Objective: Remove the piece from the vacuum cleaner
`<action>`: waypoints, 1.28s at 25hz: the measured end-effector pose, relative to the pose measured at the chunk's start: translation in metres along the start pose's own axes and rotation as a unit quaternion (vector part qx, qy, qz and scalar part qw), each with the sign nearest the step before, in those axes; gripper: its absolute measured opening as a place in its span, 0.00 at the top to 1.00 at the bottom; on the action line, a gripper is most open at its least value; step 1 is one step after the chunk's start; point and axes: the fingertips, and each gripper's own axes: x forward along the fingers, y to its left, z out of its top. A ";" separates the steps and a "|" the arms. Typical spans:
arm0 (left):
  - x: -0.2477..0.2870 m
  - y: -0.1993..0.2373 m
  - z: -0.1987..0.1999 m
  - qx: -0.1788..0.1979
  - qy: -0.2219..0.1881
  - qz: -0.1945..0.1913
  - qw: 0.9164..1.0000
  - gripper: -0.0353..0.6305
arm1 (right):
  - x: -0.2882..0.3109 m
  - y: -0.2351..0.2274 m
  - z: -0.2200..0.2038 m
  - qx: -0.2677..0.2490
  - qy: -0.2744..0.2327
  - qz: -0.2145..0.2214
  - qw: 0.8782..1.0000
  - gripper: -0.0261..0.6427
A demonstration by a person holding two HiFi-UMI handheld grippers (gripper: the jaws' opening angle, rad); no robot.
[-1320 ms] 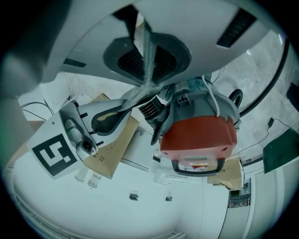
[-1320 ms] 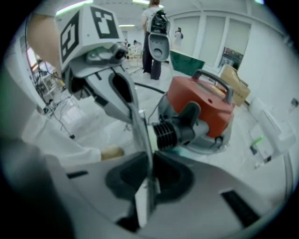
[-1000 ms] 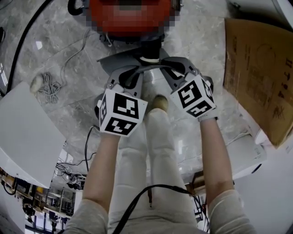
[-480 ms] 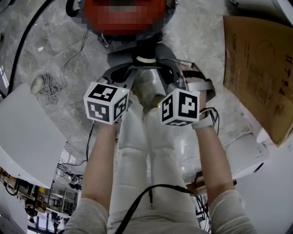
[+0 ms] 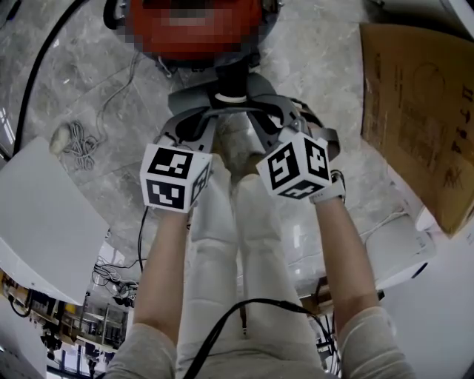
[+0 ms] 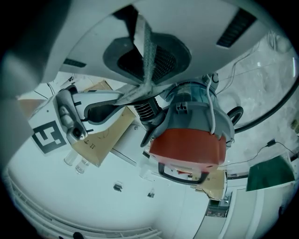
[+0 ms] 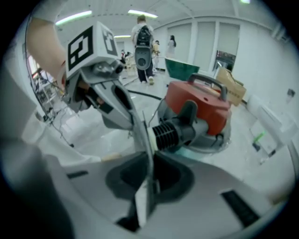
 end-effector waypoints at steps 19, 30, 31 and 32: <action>0.008 -0.001 -0.007 -0.032 -0.003 0.002 0.999 0.89 | -0.004 0.000 -0.001 -0.109 0.018 -0.037 0.993 0.90; 0.017 0.004 -0.011 -0.044 -0.007 -0.008 0.999 0.89 | -0.008 0.006 0.004 -0.154 0.046 -0.054 0.986 0.90; 0.018 0.005 -0.011 -0.048 -0.007 -0.010 0.999 0.89 | -0.007 0.006 0.004 -0.162 0.050 -0.056 0.984 0.90; 0.020 0.006 -0.012 -0.052 -0.008 -0.013 0.999 0.89 | -0.007 0.006 0.004 -0.168 0.052 -0.058 0.983 0.90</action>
